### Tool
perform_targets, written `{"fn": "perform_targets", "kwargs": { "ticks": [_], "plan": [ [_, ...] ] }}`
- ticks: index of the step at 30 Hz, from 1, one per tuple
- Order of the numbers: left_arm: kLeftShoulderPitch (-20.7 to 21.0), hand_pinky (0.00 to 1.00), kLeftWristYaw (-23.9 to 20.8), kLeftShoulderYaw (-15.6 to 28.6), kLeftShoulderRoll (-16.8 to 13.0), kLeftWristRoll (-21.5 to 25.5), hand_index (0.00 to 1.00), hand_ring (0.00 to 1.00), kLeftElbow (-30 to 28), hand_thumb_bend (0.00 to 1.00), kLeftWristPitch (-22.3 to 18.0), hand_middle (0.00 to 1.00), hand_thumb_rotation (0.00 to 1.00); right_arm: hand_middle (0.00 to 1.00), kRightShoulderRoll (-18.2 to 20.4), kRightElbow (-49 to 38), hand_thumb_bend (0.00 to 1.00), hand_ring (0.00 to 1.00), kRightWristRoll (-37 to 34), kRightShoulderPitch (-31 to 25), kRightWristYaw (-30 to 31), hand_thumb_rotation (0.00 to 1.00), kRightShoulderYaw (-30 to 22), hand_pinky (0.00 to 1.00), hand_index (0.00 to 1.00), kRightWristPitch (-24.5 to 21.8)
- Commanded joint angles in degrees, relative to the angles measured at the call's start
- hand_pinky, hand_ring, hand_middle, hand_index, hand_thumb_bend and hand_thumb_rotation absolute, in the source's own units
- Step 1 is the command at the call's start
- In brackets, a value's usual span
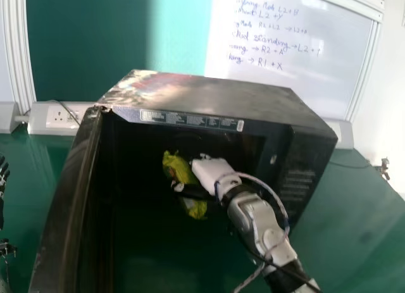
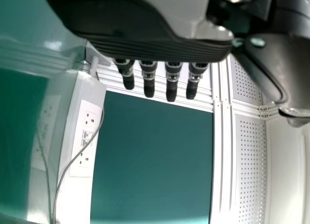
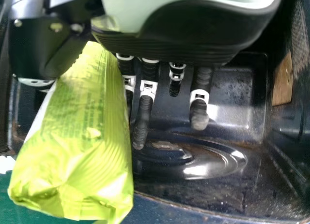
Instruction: Put biscuit inside oven
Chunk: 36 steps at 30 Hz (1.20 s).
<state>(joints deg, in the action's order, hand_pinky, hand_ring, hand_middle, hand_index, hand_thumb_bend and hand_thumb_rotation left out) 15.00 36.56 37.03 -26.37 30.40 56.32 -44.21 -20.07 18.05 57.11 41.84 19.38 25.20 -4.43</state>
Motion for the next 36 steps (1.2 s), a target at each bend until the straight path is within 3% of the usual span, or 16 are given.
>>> {"fn": "perform_targets", "kwargs": {
  "ticks": [1,20,26,30,36],
  "plan": [
    [-1.8,0.76,-0.2,0.4,3.0,0.9,0.82,0.79,1.7,0.71,0.6,0.77,0.71,0.47,0.9,2.3,0.53,0.22,-0.6,2.5,-2.1,0.00,0.6,0.13,0.49,0.0],
    [-1.8,0.76,0.4,0.9,3.1,1.0,0.82,0.79,1.6,0.69,0.4,0.78,0.71,0.47,5.7,22.1,0.53,0.21,-4.1,11.2,-12.8,0.00,3.1,0.13,0.49,-0.1],
    [-2.0,0.76,0.5,0.8,3.1,0.8,0.83,0.79,1.4,0.69,0.1,0.78,0.72,0.47,6.4,28.4,0.53,0.27,-5.6,13.6,-18.2,0.00,4.1,0.18,0.49,3.1],
    [-2.0,0.76,0.5,0.8,3.1,0.7,0.82,0.79,1.6,0.69,-0.2,0.78,0.72,0.47,7.4,33.6,0.53,0.25,-6.7,15.3,-22.9,0.00,4.2,0.17,0.49,5.3],
    [-2.4,0.75,0.7,0.9,3.4,1.0,0.82,0.78,1.1,0.71,-0.2,0.77,0.72,0.41,9.5,41.3,0.53,0.31,-8.2,19.9,-23.6,0.00,4.7,0.22,0.52,6.1]
  ]
}}
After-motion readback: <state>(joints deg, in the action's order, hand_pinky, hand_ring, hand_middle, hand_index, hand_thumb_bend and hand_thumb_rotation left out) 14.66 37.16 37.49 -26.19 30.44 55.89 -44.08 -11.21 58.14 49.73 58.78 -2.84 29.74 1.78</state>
